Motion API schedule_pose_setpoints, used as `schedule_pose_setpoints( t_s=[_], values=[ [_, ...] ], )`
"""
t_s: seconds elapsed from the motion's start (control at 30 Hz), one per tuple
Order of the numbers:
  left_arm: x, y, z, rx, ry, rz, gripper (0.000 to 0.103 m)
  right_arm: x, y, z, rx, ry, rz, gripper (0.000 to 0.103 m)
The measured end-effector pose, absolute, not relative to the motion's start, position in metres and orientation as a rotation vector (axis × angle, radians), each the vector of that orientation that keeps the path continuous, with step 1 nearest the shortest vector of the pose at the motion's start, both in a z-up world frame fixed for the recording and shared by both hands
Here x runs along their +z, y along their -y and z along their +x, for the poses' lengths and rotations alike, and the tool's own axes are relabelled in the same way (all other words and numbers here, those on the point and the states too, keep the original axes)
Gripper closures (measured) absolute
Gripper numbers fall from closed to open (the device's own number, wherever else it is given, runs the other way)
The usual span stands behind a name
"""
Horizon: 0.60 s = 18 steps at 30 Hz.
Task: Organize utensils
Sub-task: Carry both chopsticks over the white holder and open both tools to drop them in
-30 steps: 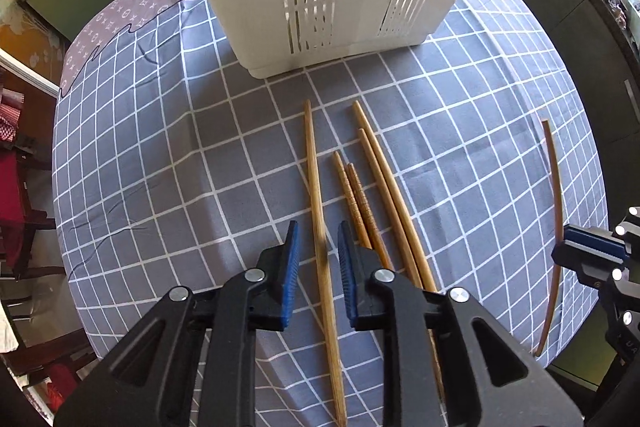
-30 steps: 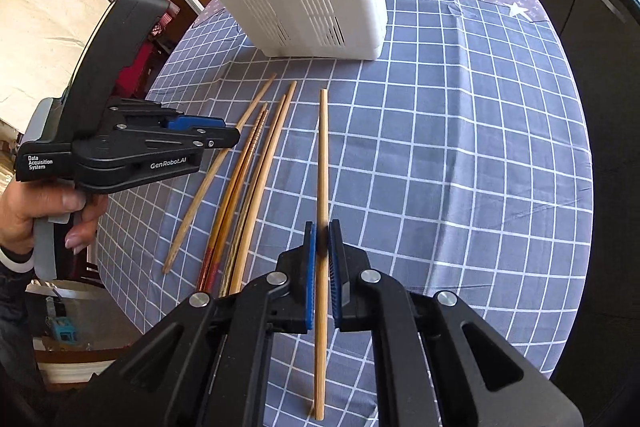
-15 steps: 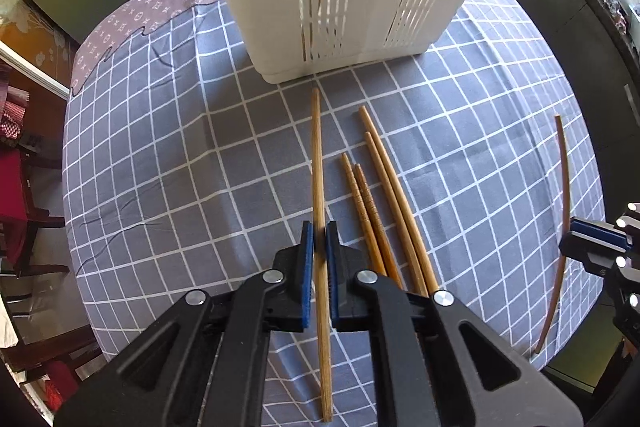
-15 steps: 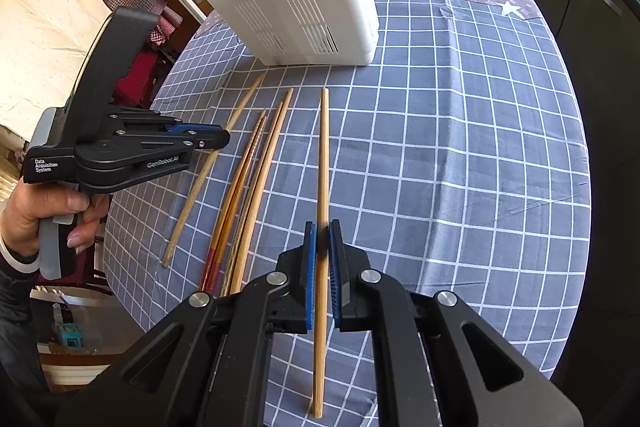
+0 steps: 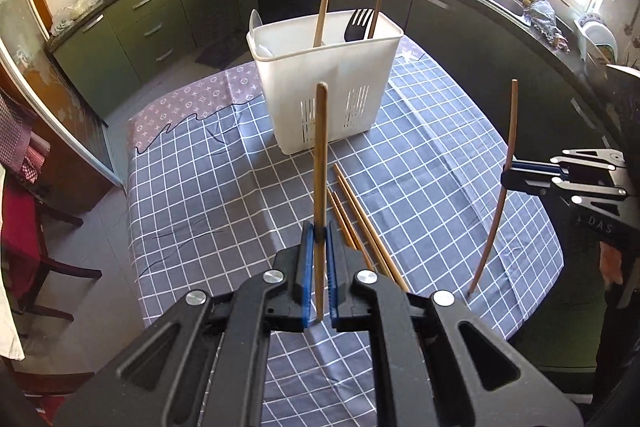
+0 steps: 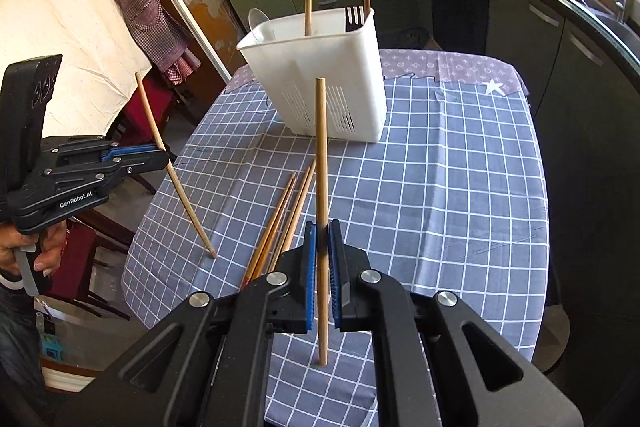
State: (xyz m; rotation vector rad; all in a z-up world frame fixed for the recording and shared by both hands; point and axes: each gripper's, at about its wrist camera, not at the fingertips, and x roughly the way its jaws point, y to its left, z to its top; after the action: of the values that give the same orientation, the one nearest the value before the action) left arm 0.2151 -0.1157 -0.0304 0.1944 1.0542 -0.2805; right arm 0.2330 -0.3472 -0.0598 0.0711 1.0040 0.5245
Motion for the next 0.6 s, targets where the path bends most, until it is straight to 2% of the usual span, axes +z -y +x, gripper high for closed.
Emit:
schedule_pose_setpoints(
  t_s=[0.6],
  values=[
    [-0.016,0.112,0.197,-0.293,-1.023,0.211,0.097,-0.042,0.339,0.217,0.535,-0.948,0.020,0.096]
  ],
)
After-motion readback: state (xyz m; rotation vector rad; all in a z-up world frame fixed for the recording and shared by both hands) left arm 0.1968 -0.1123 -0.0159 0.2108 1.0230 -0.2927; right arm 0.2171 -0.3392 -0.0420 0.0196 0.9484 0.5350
